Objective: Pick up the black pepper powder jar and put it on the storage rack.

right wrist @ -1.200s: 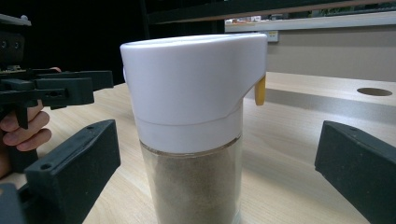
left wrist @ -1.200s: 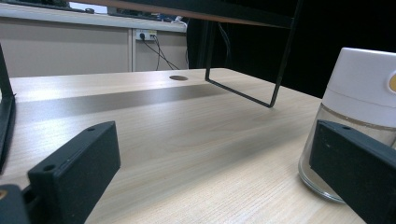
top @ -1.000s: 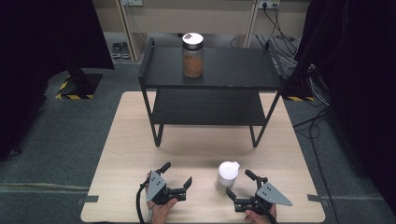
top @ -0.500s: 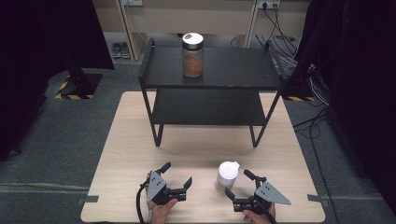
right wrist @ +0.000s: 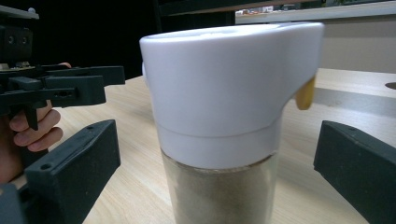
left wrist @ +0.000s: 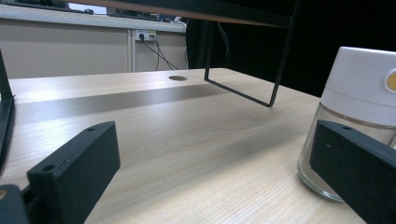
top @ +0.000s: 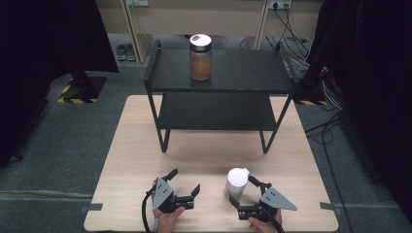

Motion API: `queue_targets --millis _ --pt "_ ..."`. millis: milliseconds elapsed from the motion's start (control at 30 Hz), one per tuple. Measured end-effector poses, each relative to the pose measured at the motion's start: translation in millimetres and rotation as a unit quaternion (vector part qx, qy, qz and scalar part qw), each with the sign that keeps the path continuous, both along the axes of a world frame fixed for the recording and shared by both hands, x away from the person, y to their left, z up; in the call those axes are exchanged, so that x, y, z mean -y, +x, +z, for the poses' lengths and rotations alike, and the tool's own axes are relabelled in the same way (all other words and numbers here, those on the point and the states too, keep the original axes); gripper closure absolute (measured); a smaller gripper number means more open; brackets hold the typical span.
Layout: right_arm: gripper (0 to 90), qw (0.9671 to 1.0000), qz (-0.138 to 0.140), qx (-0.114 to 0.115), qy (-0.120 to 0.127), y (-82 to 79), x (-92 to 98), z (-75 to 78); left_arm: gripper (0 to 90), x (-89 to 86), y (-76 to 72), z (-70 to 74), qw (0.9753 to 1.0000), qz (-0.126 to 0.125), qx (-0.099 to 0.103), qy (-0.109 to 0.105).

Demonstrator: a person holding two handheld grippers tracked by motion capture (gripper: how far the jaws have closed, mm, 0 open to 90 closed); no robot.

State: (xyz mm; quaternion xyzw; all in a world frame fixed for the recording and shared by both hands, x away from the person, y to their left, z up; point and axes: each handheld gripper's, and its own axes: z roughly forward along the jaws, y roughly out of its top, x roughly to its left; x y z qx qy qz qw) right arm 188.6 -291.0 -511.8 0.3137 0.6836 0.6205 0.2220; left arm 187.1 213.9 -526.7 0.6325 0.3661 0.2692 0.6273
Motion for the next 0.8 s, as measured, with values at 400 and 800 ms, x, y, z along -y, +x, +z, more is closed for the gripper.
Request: queue_targets --millis 400,800 --pt "3.4 1.0 0.0 0.0 -0.001 4.1 -4.5 0.9 0.9 0.6 -0.2 0.0 1.0 0.0 0.001 0.001" --pt "11.0 0.9998 -0.005 -0.008 -0.02 10.0 -12.6 6.4 0.9 0.5 -0.3 -0.1 1.0 0.001 0.001 0.001"
